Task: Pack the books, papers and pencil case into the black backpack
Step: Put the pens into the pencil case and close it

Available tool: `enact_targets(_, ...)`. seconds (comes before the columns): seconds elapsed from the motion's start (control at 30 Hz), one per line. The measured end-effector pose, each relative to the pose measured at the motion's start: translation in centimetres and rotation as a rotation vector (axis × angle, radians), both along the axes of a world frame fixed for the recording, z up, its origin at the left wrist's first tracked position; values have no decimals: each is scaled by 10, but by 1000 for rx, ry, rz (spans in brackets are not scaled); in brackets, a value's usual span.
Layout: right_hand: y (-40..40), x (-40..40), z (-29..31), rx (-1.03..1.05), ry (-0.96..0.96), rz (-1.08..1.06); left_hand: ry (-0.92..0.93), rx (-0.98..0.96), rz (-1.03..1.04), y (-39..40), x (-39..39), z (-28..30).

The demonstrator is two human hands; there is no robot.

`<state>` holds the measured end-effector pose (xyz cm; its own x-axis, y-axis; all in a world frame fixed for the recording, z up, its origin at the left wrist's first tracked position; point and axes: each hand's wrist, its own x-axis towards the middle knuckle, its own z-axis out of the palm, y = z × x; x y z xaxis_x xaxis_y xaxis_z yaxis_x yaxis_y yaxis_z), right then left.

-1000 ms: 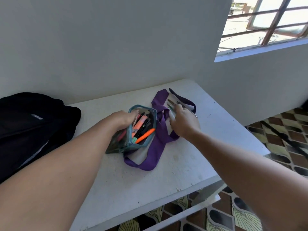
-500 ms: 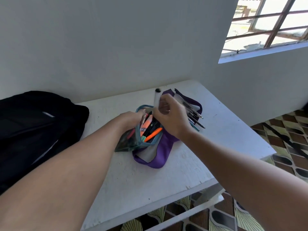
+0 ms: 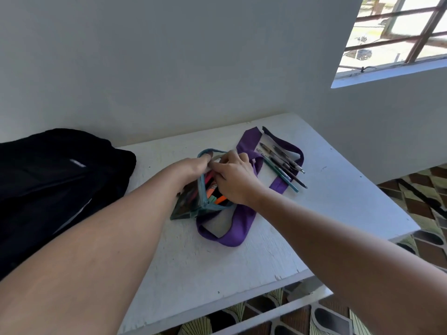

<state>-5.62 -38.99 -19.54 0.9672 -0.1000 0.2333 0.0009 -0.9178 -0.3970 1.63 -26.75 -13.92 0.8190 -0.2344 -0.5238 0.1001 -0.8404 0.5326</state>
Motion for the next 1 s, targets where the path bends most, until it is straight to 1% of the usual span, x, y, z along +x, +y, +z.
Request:
enact_targets(0.03,-1,0,3,17,-5,11,-9,6,0,1,2,-1)
enact_targets(0.07,-3,-2,6,51,-55,31,-13,9,1,1,4,-2)
enact_targets(0.13,-16,-11,11,150,-231,19,-19,22,22,-1,5,-2)
enact_targets(0.17,-25,-14,12,189,-294,-31,-30,36,27,-1,4,-2)
enact_targets(0.23,-44,-19,14,238,-321,-178,-75,72,9,-4,1,-3)
enact_targets(0.3,-66,-21,12,260,-258,-328,-127,128,-38,-7,-2,-4)
enact_targets(0.4,-96,-28,7,173,-65,-478,-176,181,-75,-8,-3,-8)
enact_targets(0.5,-111,-36,0,19,96,-463,-180,189,-73,-7,-2,-8)
enact_targets(0.6,-110,-40,-7,-111,143,-427,-181,191,-78,-7,-2,-8)
enact_targets(0.8,-93,-33,2,-173,233,-487,-190,203,-90,-7,-5,-8)
enact_targets(0.9,-90,-32,6,-149,289,-479,-191,199,-94,-5,-5,-9)
enact_targets(1.0,-83,-31,11,-209,375,-447,-194,198,-95,-4,-5,-8)
